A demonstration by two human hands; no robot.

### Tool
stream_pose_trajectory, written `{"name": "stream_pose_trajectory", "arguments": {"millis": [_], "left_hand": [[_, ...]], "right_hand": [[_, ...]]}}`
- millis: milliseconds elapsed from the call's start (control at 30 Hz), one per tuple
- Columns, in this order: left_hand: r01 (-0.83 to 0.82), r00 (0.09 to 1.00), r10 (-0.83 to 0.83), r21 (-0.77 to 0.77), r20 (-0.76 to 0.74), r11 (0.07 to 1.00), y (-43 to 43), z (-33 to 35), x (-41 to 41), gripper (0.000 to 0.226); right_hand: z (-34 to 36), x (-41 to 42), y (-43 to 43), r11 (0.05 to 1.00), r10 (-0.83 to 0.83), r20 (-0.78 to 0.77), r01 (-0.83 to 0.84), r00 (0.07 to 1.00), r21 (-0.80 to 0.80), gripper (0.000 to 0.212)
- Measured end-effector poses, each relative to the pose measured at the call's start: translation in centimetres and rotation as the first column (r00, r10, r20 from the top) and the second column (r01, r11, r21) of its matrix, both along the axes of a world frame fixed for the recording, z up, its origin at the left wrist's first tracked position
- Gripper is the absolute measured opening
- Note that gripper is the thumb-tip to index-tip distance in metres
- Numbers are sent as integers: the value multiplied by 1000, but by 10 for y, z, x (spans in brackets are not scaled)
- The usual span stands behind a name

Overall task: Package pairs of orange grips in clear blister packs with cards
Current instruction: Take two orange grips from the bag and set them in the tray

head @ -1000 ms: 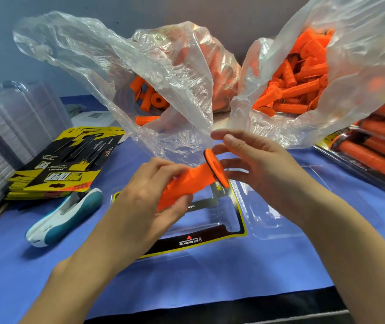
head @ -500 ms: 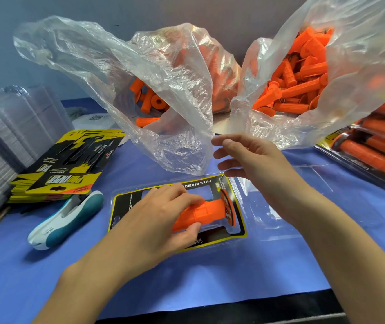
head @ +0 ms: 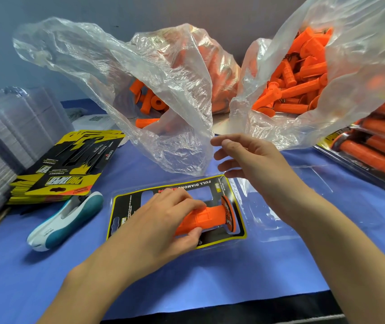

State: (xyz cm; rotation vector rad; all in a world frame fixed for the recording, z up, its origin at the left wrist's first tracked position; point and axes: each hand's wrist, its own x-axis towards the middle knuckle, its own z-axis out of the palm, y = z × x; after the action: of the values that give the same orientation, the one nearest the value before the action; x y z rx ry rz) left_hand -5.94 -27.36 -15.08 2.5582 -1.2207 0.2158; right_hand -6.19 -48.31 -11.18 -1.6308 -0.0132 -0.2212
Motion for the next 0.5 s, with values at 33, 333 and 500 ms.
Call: {"name": "stream_pose_trajectory", "arguments": {"millis": [33,333,500], "left_hand": [[-1,1000,1,6,1,1000,0,0,0,34],[3,1000,-3,23,-12,1000,0,-3,1,35],[8,999,-7,40,-31,999,0,-3,1,35]], "right_hand": [[0,0,0,1000,-1,0,1,1000,-2,23],[0,0,1,1000,-12,10,13,1000,-17,23],[-2,0,1,1000,1,14,0,1000,-22,23]]}}
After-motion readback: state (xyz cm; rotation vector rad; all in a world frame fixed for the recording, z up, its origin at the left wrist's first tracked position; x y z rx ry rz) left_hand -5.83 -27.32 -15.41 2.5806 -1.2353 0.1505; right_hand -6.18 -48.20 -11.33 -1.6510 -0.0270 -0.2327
